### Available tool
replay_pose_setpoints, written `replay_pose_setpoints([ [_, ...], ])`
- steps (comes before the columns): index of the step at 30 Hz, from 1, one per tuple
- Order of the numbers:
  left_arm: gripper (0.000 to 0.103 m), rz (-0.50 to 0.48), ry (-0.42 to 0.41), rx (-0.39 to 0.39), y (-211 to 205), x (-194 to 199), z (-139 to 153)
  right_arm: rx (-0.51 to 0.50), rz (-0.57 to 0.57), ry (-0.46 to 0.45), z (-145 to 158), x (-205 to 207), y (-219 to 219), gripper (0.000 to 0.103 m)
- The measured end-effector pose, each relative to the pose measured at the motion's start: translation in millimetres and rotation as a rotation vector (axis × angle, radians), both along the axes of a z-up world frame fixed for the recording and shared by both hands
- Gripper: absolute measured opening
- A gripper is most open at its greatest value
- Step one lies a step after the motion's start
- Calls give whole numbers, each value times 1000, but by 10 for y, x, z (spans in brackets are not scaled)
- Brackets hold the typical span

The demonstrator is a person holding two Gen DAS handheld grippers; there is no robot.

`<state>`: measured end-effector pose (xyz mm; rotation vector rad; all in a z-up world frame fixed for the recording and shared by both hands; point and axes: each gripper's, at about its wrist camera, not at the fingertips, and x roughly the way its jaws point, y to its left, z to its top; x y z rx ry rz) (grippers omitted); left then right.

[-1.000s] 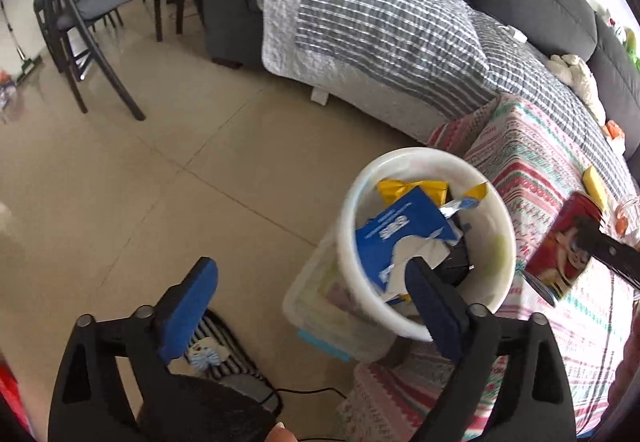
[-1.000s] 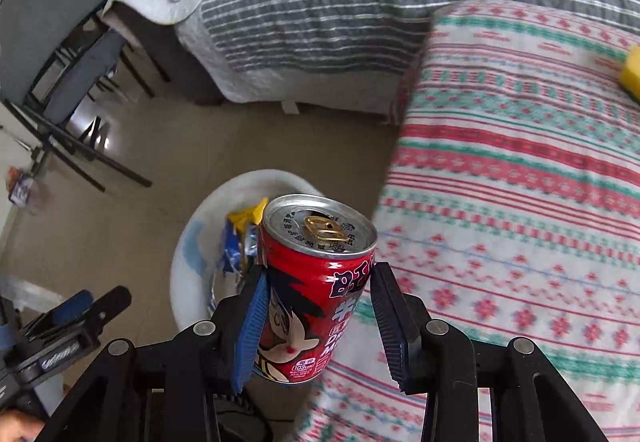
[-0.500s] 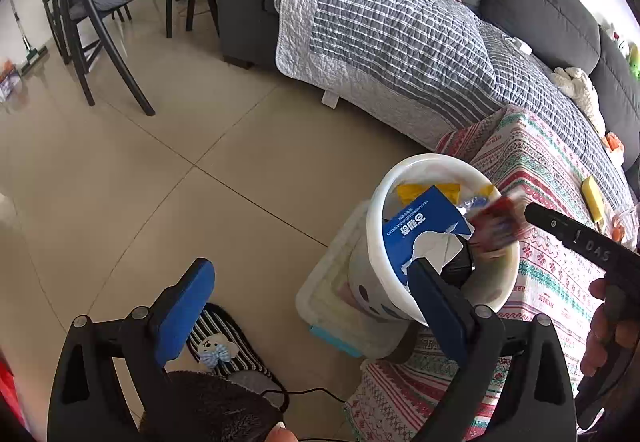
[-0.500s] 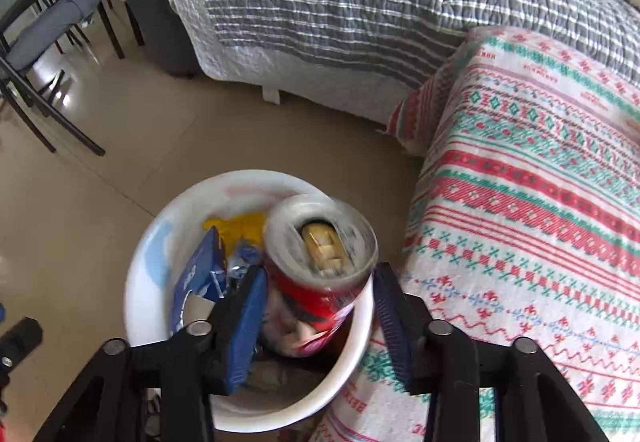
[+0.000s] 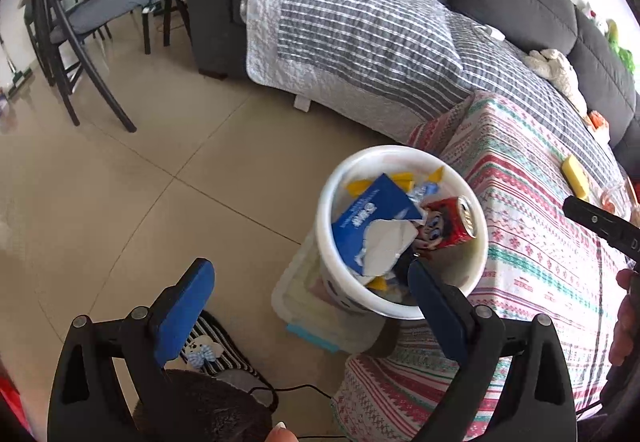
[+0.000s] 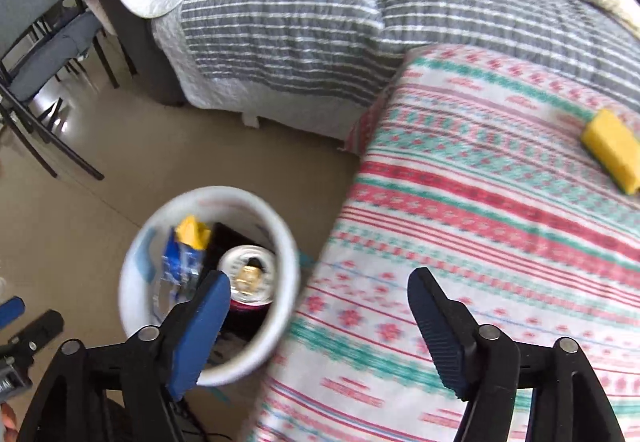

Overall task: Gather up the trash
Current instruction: 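Open the right tool over the bin to drop the red can, then grasp the yellow sponge with the left tool while the right tool grasps the white tissue ball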

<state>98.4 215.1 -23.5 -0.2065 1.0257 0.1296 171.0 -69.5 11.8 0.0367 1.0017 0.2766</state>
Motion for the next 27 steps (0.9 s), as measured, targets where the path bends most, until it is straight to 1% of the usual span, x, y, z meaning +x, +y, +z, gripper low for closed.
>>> replay_pose_setpoints([
  [2, 99, -14, -4, 4, -84, 2, 26, -10, -15, -12, 32, -38, -147, 83],
  [8, 99, -55, -14, 3, -386, 39, 102, -26, -83, -12, 57, -101, -698, 85],
  [13, 99, -93, -19, 5, -693, 140, 166, -51, -176, -7, 25, -68, -1215, 86],
  [15, 100, -107, -24, 0, -838, 190, 191, -63, -215, 0, -11, -11, -1440, 86],
  [16, 103, -114, -26, -1, -892, 202, 199, -77, -239, 4, -35, 34, -1570, 87],
  [18, 103, -134, -30, -1, -1045, 245, 212, -109, -276, 9, -68, 120, -1796, 87],
  [24, 103, -179, -25, 5, -1432, 365, 212, -209, -384, -27, -199, 469, -2580, 86],
  [25, 103, -185, -26, 7, -1491, 392, 211, -195, -400, -28, -230, 516, -2707, 85],
  [27, 103, -194, -28, 15, -1598, 442, 204, -133, -411, -20, -285, 590, -2890, 83],
])
